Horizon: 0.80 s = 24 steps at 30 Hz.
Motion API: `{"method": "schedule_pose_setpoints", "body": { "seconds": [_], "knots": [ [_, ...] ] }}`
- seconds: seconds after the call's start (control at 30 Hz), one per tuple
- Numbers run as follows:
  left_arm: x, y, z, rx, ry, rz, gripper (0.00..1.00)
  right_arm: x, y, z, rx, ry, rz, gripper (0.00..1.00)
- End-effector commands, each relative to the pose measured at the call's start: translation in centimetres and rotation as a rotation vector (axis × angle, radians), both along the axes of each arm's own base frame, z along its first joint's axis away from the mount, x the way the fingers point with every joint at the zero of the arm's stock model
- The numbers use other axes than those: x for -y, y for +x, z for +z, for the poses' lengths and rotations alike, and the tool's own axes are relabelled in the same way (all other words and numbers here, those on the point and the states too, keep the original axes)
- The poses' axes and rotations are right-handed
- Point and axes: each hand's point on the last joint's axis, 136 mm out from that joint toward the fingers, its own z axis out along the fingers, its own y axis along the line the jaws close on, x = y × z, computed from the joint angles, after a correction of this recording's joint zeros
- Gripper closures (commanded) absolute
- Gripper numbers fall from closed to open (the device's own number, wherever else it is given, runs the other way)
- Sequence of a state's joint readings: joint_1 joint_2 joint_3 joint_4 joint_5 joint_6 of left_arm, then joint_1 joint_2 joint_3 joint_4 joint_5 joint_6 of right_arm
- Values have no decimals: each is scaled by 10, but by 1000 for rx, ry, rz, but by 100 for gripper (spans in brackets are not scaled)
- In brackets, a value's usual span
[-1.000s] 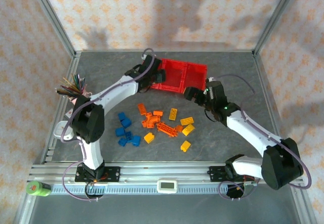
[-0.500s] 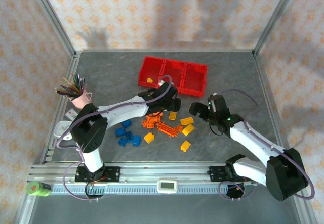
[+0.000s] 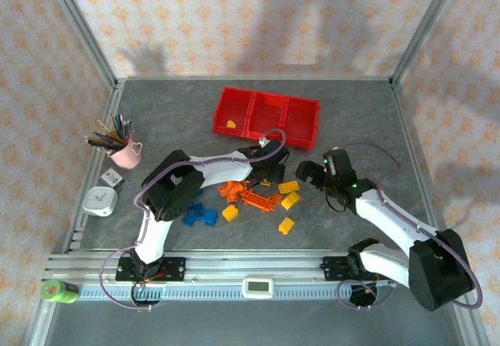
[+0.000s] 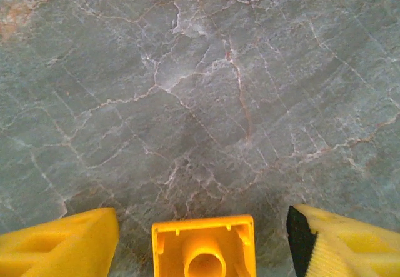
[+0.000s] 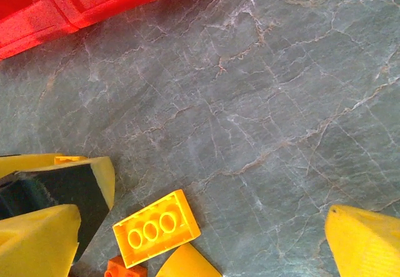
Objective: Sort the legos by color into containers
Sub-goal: Pick up the lego from the center of the table.
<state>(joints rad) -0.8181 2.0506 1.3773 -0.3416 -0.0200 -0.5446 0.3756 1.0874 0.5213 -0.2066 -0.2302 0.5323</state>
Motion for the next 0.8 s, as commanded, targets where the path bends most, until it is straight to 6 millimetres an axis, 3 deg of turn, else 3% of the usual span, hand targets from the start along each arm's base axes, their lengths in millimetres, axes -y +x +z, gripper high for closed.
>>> {"method": "schedule_pose_setpoints", "body": {
  "seconds": [0.0, 0.17, 0.43, 0.6, 0.77],
  "knots": [
    [-3, 3, -3, 6, 49, 6, 31, 1, 0, -4, -1, 10, -9, 0],
    [-7, 4, -10, 5, 70, 13, 41, -2, 0, -2, 4, 17, 7, 0],
    [-4, 8, 2, 26, 55, 14, 64, -7, 4, 8, 26, 23, 43, 0],
    [-3, 12, 26, 64, 20, 20, 69, -11, 7, 20, 50, 25, 73, 0],
    [-14, 19, 69, 142, -15, 53, 70, -20, 14, 41, 88, 46, 113, 0]
  ]
}}
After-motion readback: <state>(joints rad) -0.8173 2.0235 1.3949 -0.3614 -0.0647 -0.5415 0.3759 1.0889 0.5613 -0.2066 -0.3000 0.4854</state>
